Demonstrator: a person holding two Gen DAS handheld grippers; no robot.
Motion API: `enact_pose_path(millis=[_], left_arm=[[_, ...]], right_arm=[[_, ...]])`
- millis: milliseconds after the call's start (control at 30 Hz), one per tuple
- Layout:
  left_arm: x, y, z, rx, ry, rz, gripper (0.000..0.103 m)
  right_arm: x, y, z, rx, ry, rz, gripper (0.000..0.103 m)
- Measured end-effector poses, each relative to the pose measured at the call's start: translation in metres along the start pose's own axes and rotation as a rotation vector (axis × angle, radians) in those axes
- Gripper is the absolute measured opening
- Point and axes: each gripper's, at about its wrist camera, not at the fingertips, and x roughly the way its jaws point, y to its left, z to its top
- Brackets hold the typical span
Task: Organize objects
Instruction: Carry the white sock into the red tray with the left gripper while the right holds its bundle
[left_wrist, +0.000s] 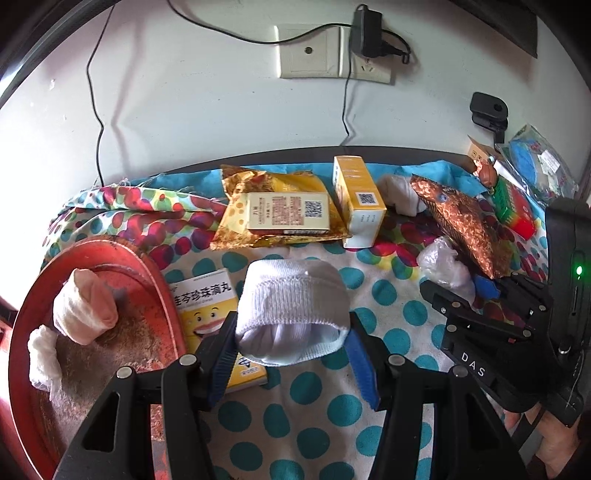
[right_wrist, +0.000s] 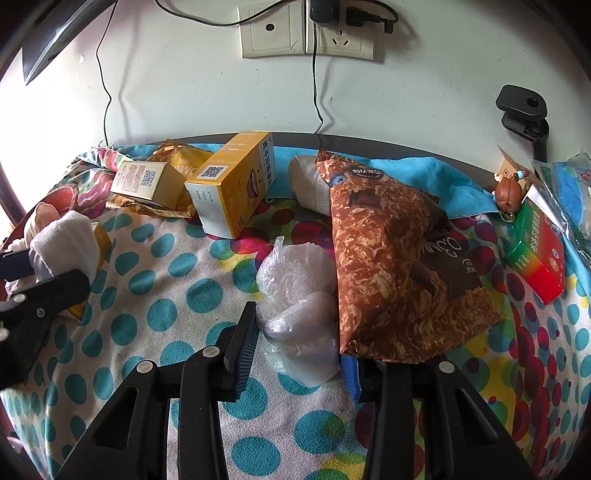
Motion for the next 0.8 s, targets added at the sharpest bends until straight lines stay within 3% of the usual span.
enact_pose_path(millis=[800], left_arm=[[-0.046, 0.046, 0.003, -0.099, -0.024, 0.026, 0.057]], right_arm=[[-0.001, 0.005, 0.000, -0.017, 0.003, -0.017, 0.038]])
